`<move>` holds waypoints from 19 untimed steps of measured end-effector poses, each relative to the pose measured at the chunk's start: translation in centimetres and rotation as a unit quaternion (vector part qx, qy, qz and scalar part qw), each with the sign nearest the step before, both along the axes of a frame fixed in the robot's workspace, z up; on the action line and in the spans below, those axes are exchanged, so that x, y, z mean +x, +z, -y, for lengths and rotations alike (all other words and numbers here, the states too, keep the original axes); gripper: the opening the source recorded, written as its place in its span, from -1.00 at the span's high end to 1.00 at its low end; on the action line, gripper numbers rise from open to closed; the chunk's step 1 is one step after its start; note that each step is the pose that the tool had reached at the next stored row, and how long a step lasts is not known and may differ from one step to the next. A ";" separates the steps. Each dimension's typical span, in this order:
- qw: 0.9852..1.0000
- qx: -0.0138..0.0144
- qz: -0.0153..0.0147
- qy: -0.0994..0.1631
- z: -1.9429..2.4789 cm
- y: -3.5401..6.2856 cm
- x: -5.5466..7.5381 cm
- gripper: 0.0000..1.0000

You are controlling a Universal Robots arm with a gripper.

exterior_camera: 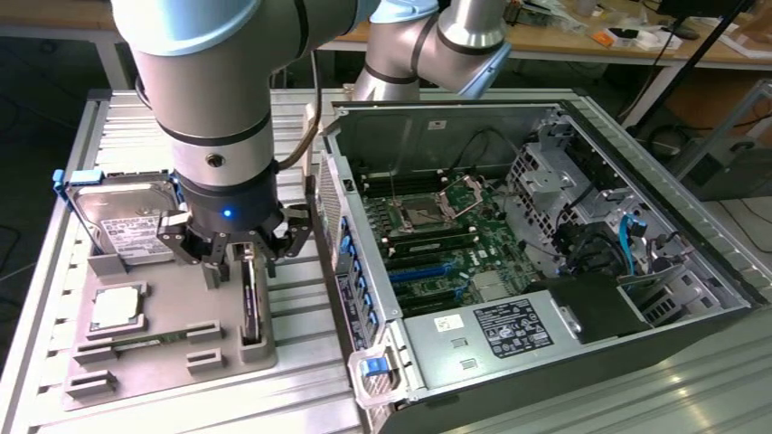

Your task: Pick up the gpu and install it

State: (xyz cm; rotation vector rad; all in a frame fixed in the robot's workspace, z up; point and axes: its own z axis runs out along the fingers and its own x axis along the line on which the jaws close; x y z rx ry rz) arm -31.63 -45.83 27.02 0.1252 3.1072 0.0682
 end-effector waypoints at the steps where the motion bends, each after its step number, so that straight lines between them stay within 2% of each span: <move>1: 1.000 0.000 0.000 0.000 -0.01 -0.07 0.0 -0.08; 8: 1.000 0.000 0.000 0.000 -0.38 -0.50 0.0 -0.08; 19: 1.000 0.000 0.001 0.000 -0.42 -1.26 -0.1 -0.08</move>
